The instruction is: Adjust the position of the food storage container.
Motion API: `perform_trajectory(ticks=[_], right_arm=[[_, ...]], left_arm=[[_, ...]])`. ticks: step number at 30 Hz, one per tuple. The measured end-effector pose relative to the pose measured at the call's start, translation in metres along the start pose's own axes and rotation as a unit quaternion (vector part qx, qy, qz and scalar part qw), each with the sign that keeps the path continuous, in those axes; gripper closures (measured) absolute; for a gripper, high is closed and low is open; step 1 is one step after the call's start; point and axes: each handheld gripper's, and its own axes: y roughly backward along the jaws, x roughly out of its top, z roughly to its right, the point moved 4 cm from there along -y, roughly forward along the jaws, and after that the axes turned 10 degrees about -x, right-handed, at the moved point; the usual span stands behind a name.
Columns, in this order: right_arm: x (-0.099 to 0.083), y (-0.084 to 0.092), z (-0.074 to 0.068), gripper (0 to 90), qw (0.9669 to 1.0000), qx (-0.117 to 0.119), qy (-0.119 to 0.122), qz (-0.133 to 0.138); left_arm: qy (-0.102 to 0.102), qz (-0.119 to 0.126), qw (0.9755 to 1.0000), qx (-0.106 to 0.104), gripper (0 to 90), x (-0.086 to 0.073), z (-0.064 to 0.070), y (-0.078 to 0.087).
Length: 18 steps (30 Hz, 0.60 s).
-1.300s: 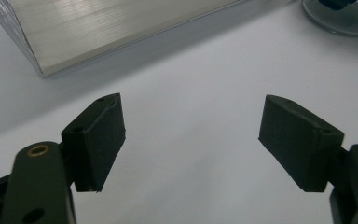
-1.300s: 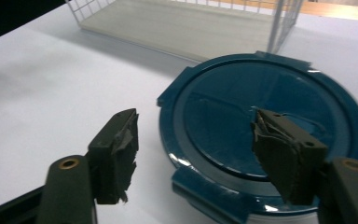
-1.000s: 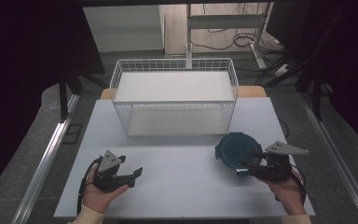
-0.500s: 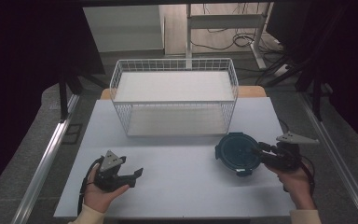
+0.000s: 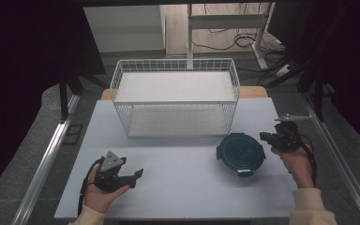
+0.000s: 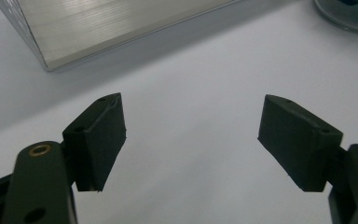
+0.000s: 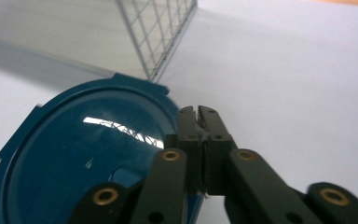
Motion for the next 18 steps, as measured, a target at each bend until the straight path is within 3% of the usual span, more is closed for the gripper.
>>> perform_trajectory(ticks=[6, 13, 16, 18], right_arm=[[0.007, -0.023, -0.002, 89.9, 0.9984, -0.020, 0.026, -0.046], [0.006, -0.048, -0.001, 90.0, 0.9933, -0.032, 0.057, -0.095], [0.002, -0.053, -0.005, 90.0, 0.9906, -0.040, 0.076, -0.107], [0.002, -0.053, -0.007, 90.0, 0.9908, -0.047, 0.068, -0.107]], left_arm=[[-0.004, -0.004, 1.0000, -0.007, 22.8, -0.001, 0.002, -0.002], [-0.004, -0.008, 0.9999, -0.007, 22.9, -0.002, 0.001, -0.003], [-0.004, -0.009, 0.9999, -0.006, 22.9, -0.002, 0.001, -0.003], [-0.006, -0.008, 0.9999, -0.009, 22.9, -0.002, 0.002, -0.004]])
